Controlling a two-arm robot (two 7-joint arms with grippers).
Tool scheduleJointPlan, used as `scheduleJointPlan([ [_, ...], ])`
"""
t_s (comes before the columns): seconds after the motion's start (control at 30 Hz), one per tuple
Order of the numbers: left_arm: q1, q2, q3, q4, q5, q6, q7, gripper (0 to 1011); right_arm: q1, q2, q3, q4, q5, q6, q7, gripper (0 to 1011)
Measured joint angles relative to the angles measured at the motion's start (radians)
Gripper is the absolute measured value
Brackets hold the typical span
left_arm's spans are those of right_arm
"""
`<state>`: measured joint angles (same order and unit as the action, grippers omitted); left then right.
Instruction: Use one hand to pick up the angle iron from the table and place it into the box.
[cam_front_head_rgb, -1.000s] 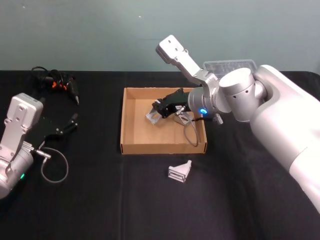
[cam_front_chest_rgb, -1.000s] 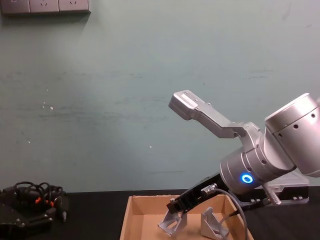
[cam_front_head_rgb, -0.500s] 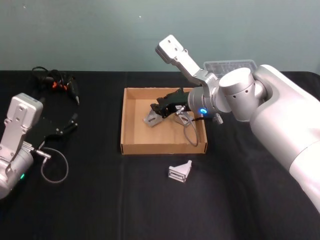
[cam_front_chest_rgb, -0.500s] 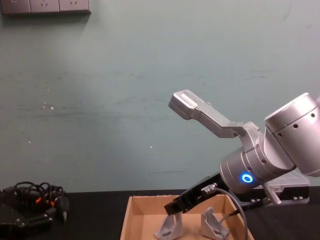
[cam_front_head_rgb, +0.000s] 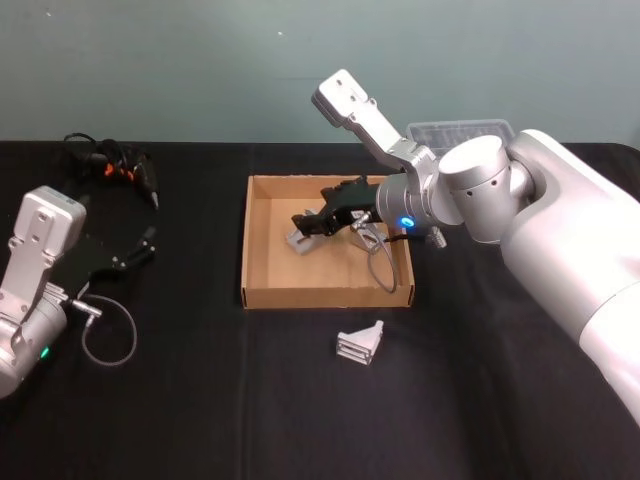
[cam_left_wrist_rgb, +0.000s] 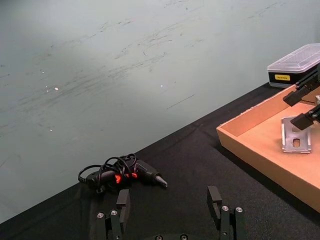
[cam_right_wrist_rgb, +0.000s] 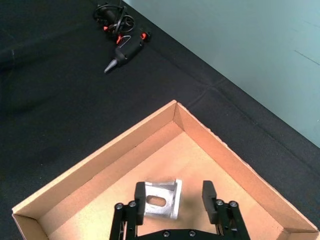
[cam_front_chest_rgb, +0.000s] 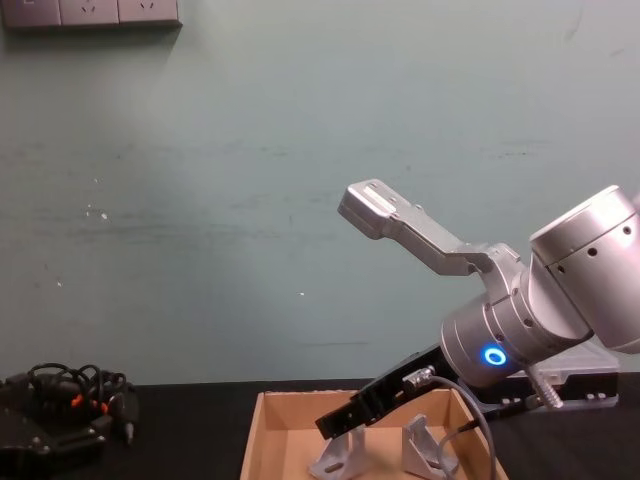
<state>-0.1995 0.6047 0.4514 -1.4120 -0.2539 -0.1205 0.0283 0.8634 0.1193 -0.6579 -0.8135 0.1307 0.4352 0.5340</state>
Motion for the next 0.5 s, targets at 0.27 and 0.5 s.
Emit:
scheduleJointPlan([
  [0.27, 0.0, 0.0, 0.0, 0.0, 0.0, 0.0, 0.0, 1011, -0.001, 0.001, 0.0, -0.001, 0.001, 0.001, -0.001, 931],
  [0.5, 0.0, 0.0, 0.0, 0.0, 0.0, 0.0, 0.0, 1011, -0.052, 0.036, 0.036, -0.106, 0.008, 0.004, 0.0, 1003],
])
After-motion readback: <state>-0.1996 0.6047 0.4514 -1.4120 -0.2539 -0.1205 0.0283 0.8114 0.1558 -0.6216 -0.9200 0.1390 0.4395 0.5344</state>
